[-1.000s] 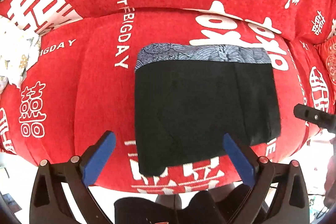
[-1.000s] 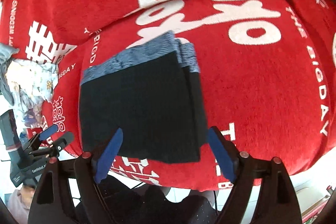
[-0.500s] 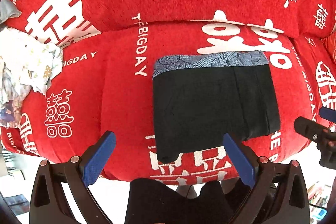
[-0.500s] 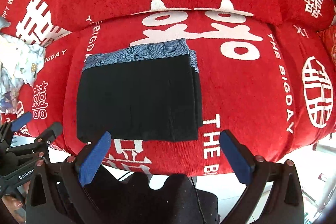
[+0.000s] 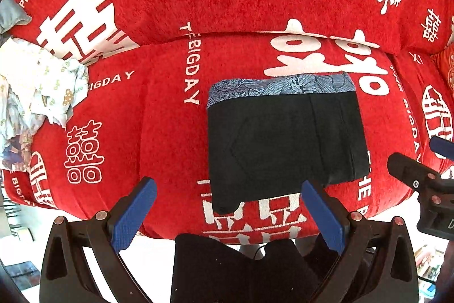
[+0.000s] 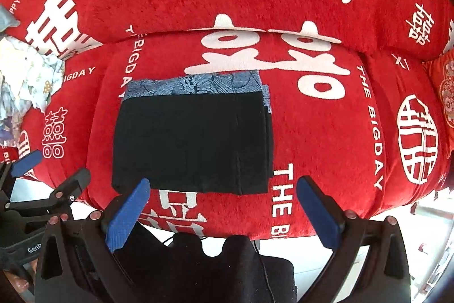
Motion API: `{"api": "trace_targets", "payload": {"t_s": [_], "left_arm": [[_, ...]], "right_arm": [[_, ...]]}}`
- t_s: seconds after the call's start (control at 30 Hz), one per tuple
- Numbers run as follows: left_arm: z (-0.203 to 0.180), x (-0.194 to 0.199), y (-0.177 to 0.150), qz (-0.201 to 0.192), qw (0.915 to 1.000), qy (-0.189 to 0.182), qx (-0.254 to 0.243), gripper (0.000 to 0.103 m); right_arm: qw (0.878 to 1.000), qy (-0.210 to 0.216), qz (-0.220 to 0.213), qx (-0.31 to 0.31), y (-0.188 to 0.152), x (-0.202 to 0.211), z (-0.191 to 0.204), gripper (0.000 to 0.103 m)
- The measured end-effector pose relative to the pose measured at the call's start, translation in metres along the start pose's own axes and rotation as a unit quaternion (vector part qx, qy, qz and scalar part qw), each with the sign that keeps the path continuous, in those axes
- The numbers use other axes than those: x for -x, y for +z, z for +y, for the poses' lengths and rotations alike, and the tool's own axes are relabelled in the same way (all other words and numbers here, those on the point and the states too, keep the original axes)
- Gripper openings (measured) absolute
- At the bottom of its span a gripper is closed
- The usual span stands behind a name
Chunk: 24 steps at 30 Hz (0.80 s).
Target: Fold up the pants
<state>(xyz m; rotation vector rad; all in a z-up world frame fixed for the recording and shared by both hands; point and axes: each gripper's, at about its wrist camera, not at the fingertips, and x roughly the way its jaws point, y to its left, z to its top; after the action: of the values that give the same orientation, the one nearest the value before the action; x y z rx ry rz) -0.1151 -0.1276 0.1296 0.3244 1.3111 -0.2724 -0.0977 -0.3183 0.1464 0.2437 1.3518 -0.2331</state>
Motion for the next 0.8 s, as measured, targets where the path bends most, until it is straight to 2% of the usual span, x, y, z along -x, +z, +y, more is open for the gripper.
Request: {"api": "trace_targets", "payload": {"t_s": [0.8], "left_arm": [[0.0001, 0.0055, -0.0048, 0.003, 0.9999, -0.01, 0.01, 0.103]], "right_arm": [[1.0, -0.02, 0.002, 0.014, -0.0014, 0.0051, 0.0048, 0.103]]}}
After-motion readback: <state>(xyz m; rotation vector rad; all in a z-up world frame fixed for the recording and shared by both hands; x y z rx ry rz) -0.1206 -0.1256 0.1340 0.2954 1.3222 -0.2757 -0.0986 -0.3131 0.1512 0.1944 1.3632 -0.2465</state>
